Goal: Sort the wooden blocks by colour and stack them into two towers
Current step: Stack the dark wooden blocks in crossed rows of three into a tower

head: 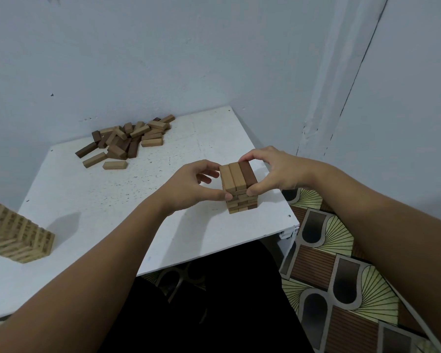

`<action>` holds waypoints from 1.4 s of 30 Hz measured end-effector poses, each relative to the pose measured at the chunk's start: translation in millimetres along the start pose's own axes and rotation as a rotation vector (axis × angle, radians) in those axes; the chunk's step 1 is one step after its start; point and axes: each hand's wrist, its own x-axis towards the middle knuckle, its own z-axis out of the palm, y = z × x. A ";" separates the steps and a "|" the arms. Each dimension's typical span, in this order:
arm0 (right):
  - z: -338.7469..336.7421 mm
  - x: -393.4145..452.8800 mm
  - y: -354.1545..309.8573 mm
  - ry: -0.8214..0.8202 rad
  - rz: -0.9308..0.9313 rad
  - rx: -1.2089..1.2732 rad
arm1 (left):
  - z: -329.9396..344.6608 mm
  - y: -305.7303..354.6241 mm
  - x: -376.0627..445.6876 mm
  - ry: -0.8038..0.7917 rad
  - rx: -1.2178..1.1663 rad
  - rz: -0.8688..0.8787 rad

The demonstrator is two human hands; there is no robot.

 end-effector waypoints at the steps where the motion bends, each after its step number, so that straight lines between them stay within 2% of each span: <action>1: 0.1 -0.3 -0.5 -0.002 0.000 0.001 | 0.0 0.5 0.1 0.001 0.001 -0.001; 17: 2.8 -0.6 1.7 -0.015 -0.003 0.044 | 1.8 -1.0 -3.2 -0.037 0.039 -0.040; 20: 9.0 -4.5 4.2 0.070 0.010 0.304 | 4.1 -4.7 -7.2 -0.004 -0.140 -0.073; 23: 28.5 -4.1 5.3 0.270 0.031 0.640 | 21.2 2.8 -9.4 0.188 -0.482 -0.107; 25: 47.4 -2.3 0.9 0.344 0.041 0.777 | 39.3 11.9 -9.5 0.281 -0.573 -0.131; 28: 68.7 -2.6 -14.0 0.385 0.051 0.918 | 65.3 26.8 -8.6 0.335 -0.671 -0.148; 33: 80.0 1.3 -23.4 0.418 0.031 1.041 | 82.1 44.0 -5.2 0.400 -0.797 -0.189; 42: 81.6 3.1 -26.7 0.420 0.031 1.032 | 92.4 81.7 -22.7 0.415 -0.810 -0.222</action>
